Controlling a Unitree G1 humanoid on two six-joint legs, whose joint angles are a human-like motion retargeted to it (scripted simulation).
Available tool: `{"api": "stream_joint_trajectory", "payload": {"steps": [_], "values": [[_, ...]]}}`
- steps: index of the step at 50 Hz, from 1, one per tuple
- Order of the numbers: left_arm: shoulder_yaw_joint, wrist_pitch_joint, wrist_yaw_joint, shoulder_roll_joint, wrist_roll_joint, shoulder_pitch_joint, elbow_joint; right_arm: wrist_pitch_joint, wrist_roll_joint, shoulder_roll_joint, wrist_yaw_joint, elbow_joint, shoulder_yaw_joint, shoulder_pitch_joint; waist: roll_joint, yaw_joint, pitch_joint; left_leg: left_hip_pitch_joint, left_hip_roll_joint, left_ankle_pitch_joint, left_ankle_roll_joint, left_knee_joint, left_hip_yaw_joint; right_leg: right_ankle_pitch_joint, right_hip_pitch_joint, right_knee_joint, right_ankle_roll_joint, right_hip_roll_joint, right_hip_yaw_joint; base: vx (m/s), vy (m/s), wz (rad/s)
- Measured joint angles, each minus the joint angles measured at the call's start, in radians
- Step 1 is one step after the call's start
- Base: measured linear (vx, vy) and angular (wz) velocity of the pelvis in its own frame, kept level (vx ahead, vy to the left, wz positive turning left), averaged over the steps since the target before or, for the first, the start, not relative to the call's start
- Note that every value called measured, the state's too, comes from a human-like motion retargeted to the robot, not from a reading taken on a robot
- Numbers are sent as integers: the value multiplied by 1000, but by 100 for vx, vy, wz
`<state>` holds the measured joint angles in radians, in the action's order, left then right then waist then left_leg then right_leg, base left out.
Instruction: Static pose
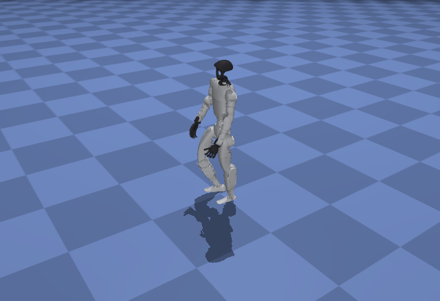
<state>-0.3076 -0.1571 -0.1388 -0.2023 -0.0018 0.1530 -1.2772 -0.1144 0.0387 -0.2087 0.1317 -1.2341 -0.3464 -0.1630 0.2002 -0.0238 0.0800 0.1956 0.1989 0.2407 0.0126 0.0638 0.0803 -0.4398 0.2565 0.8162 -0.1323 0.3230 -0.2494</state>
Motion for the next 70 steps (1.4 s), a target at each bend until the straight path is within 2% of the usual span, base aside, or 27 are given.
{"api": "stream_joint_trajectory", "payload": {"steps": [14,30,43,48,54,58,64,70], "values": [[-39,-8,-27,0,44,4,19,14,-26,-10,17,-9,-11,45,-37,-20,-6,7,-22,8,1,-5,-45,6,-67,-101,34,-40,-14,3,1,26],[-119,-22,-31,5,96,3,27,-2,-52,-26,7,59,-51,67,-71,8,-22,-32,-36,3,-28,-5,-70,20,-43,-78,34,-47,-14,1,-1,29],[-137,-38,-5,-7,102,17,78,7,-92,-10,-7,49,-68,50,-123,10,-50,-49,-95,14,-61,-13,-73,10,-118,-237,56,-122,-53,4,-9,18],[-103,-33,5,-10,83,13,81,13,-100,2,-11,6,-53,58,-138,-8,-44,-75,-130,58,-74,-88,-69,20,-173,-320,63,-163,-83,4,-13,15],[-54,-22,13,-5,56,-15,64,11,-95,5,-16,-31,-25,59,-155,-43,-26,-170,-184,159,-97,-311,-52,44,-237,-415,73,-220,-122,2,-11,24],[-24,-14,16,-9,41,-38,47,7,-85,-2,-20,-47,-5,58,-172,-67,-19,-268,-255,229,-104,-521,28,65,-271,-475,79,-263,-162,1,-6,52],[6,-5,25,-18,26,-66,24,3,-70,-21,-34,-66,31,49,-170,-78,-45,-348,-441,288,-22,-725,344,95,-288,-552,74,-286,-272,0,-1,107],[19,-7,46,-28,28,-81,30,-1,-74,-31,-50,-78,47,30,-151,-109,-78,-358,-476,290,0,-694,466,120,-304,-602,75,-287,-370,2,4,107]]}}
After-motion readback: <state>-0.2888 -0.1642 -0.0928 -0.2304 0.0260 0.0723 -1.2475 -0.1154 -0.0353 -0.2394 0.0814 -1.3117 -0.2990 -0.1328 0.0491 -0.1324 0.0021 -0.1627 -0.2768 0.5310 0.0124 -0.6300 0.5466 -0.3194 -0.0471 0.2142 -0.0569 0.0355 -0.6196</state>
